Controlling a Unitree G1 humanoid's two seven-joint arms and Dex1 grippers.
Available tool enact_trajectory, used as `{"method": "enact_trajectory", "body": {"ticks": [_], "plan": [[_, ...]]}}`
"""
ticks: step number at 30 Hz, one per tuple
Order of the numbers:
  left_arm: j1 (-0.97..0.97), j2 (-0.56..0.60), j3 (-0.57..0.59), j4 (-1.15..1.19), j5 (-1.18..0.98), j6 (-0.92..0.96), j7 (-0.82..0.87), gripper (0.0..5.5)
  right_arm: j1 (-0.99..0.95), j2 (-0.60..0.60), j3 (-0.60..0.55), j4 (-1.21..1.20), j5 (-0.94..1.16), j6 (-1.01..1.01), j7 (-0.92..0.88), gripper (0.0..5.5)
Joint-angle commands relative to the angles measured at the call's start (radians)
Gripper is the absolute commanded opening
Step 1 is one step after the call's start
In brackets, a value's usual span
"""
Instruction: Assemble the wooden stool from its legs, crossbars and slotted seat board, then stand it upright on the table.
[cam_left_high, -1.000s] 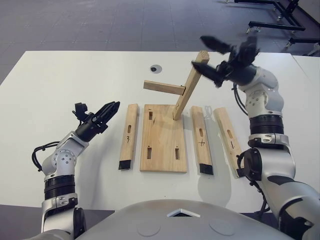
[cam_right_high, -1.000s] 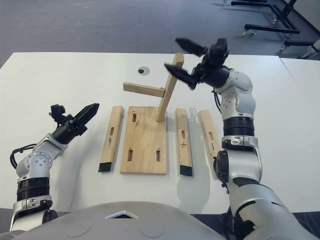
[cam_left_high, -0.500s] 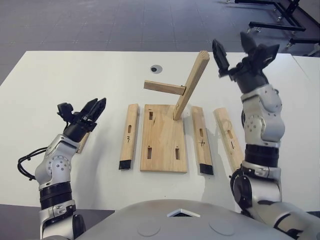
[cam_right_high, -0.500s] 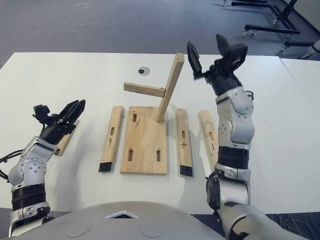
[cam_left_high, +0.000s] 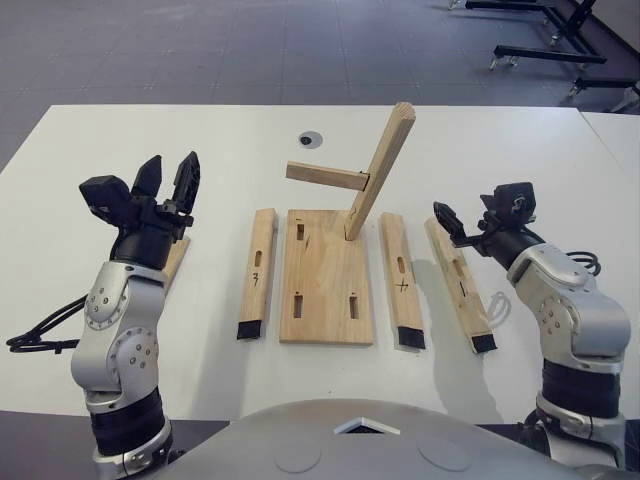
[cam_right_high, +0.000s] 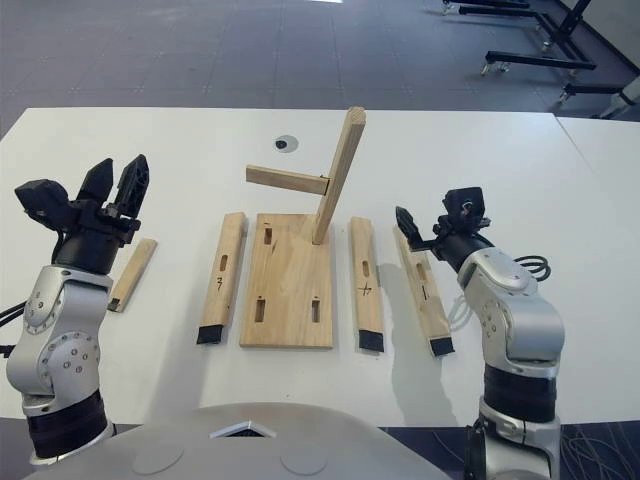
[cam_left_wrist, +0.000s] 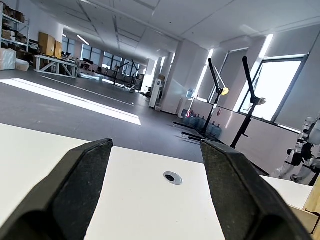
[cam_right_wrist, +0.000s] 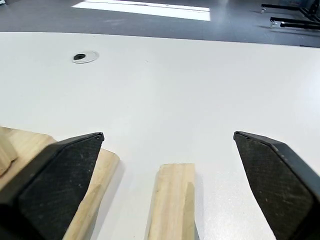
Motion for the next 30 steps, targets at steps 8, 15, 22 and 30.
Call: {"method": "enact_trajectory", "body": {"ticks": [8,15,22,30], "plan": [[0.049,-0.006,-0.023,-0.047,-0.027,0.014,0.033,3.21,0.140,0.010,-0.022,-0.208,-0.004,0.317,-0.106,4.79],[0.070,-0.002,-0.028,-0.067,-0.046,0.013,0.044,3.21,0.224,-0.006,-0.091,-0.224,0.020,0.405,-0.060,4.79],[0.086,-0.009,-0.049,-0.088,-0.058,0.016,0.055,3.21,0.285,-0.073,-0.045,-0.204,0.023,0.512,-0.002,4.79],[0.086,-0.002,-0.052,-0.088,-0.079,0.014,0.061,3.21,0.307,-0.094,0.002,-0.198,0.024,0.606,0.029,3.73]]}}
